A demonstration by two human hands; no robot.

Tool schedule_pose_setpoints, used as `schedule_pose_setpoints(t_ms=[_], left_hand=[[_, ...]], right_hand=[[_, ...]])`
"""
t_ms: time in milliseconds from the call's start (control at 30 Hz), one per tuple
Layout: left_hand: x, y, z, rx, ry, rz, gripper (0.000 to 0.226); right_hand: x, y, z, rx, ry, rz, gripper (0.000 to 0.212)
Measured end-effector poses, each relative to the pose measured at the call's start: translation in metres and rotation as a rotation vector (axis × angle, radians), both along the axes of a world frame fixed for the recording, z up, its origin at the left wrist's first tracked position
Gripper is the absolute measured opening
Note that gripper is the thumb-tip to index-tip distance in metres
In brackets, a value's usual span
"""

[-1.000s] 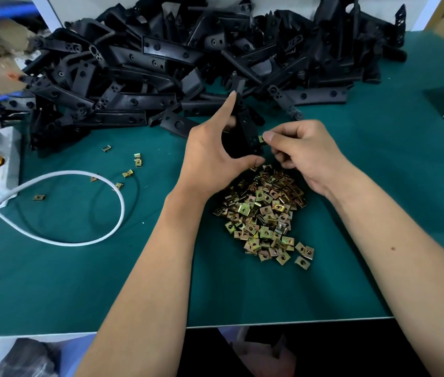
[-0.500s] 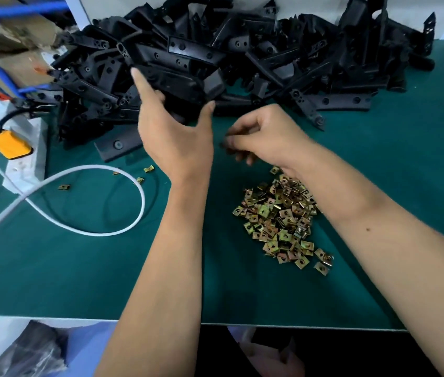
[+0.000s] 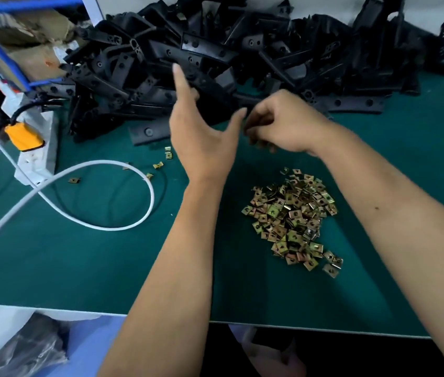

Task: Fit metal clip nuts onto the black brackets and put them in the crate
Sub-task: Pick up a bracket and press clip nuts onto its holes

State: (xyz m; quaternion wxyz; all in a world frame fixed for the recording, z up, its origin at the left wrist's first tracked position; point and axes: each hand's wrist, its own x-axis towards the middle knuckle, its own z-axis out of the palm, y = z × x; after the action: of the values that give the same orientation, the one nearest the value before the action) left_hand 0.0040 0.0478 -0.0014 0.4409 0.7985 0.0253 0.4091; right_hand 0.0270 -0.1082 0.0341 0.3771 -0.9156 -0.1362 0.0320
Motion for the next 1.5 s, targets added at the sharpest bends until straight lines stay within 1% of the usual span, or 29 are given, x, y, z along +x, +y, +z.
schedule_pose_setpoints(t_ms=[67, 133, 200, 267, 400, 533, 600, 733, 800, 900, 1033, 1133, 1200, 1267, 1367, 1433, 1500], left_hand=[[0.000, -0.015, -0.006, 0.090, 0.071, -0.112, 0.115], [0.000, -0.023, -0.011, 0.133, 0.112, -0.176, 0.115], [0.000, -0.027, -0.014, 0.153, 0.149, -0.222, 0.115], [0.000, -0.029, -0.016, 0.172, 0.180, -0.259, 0.115], [0.001, -0.031, -0.020, 0.200, 0.233, -0.309, 0.116], [0.001, -0.032, -0.020, 0.215, 0.256, -0.330, 0.117], [0.002, -0.031, -0.021, 0.211, 0.256, -0.337, 0.117], [0.002, -0.029, -0.022, 0.214, 0.271, -0.370, 0.118], [0.001, -0.029, -0.023, 0.222, 0.273, -0.402, 0.117], [0.000, -0.029, -0.024, 0.230, 0.273, -0.454, 0.116], [0.000, -0.029, -0.025, 0.234, 0.270, -0.493, 0.117], [0.000, -0.028, -0.025, 0.226, 0.260, -0.529, 0.116], [0.000, -0.028, -0.025, 0.228, 0.248, -0.555, 0.115], [0.001, -0.028, -0.026, 0.234, 0.234, -0.571, 0.114], [0.001, -0.028, -0.027, 0.242, 0.224, -0.573, 0.113], [0.001, -0.027, -0.027, 0.247, 0.228, -0.569, 0.113], [0.001, -0.027, -0.027, 0.249, 0.230, -0.570, 0.113]], right_hand=[[-0.005, -0.032, 0.000, -0.205, -0.022, 0.030, 0.012], [-0.014, -0.053, -0.001, -0.293, 0.031, 0.100, 0.015], [-0.025, -0.065, -0.004, -0.304, 0.090, 0.171, 0.016], [-0.034, -0.067, -0.012, -0.273, 0.080, 0.198, 0.016], [-0.041, -0.064, -0.026, -0.206, 0.009, 0.125, 0.014], [-0.047, -0.064, -0.031, -0.205, -0.082, 0.066, 0.017], [-0.049, -0.064, -0.033, -0.147, -0.133, 0.028, 0.016], [-0.046, -0.067, -0.038, 0.134, -0.166, -0.114, 0.018], [-0.046, -0.067, -0.040, 0.206, -0.155, -0.156, 0.023], [-0.047, -0.065, -0.043, 0.295, -0.118, -0.162, 0.025], [-0.047, -0.063, -0.043, 0.482, -0.101, -0.147, 0.019], [-0.049, -0.065, -0.043, 0.557, -0.120, -0.131, 0.024], [-0.049, -0.065, -0.042, 0.571, -0.139, -0.133, 0.027], [-0.048, -0.064, -0.042, 0.579, -0.163, -0.164, 0.024], [-0.047, -0.061, -0.043, 0.615, -0.184, -0.227, 0.013], [-0.046, -0.061, -0.045, 0.649, -0.168, -0.253, 0.012], [-0.045, -0.063, -0.045, 0.688, -0.111, -0.272, 0.014]])
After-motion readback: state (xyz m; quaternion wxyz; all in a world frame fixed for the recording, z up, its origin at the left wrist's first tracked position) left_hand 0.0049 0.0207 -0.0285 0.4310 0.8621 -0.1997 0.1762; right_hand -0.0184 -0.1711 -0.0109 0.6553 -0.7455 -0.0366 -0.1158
